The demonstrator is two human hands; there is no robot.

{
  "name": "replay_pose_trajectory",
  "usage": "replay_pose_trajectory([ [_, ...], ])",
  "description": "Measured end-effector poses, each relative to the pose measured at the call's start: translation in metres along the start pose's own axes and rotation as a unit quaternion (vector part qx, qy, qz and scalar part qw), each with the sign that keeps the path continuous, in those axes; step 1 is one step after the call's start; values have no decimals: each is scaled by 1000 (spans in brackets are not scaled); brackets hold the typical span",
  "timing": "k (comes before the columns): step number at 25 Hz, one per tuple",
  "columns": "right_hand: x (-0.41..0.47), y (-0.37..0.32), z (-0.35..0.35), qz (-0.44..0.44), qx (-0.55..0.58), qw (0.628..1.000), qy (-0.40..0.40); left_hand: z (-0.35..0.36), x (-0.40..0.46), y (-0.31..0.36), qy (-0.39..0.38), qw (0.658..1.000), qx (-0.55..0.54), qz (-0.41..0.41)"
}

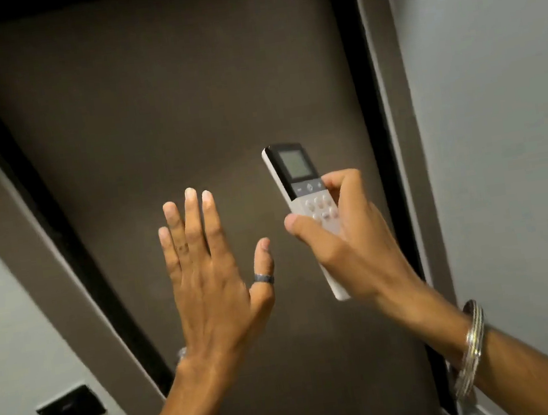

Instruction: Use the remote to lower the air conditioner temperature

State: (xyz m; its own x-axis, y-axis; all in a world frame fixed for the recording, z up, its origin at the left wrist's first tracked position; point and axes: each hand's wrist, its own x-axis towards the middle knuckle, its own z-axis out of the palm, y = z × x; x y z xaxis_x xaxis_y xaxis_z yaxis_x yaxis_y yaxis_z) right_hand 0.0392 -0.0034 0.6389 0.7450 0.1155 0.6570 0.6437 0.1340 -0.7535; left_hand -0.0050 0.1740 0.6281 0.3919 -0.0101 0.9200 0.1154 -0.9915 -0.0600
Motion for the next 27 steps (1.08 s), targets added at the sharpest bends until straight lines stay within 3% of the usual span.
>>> replay_pose_trajectory([
  [3, -86, 86, -24, 123, -62, 989, 46, 41, -112, 39, -147, 987, -58, -19],
  [6, -185, 183, -71, 313, -116, 939, 84, 78, -230, 83, -308, 944, -119, -20],
  [8, -257, 246, -122, 470, -108, 863, 154, 104, -304, 117, -434, 888, -151, -5],
  [12, -378, 343, -212, 653, -125, 704, 252, 151, -408, 168, -561, 806, -191, 19],
  [14, -434, 395, -243, 698, -130, 643, 286, 183, -463, 196, -602, 772, -200, 39],
  [18, -524, 498, -278, 715, -210, 561, 361, 237, -586, 235, -665, 711, -213, 87],
  [21, -571, 566, -289, 720, -279, 536, 341, 254, -653, 244, -688, 685, -215, 110],
  [27, -606, 602, -282, 742, -337, 484, 320, 262, -683, 242, -696, 673, -221, 119],
])
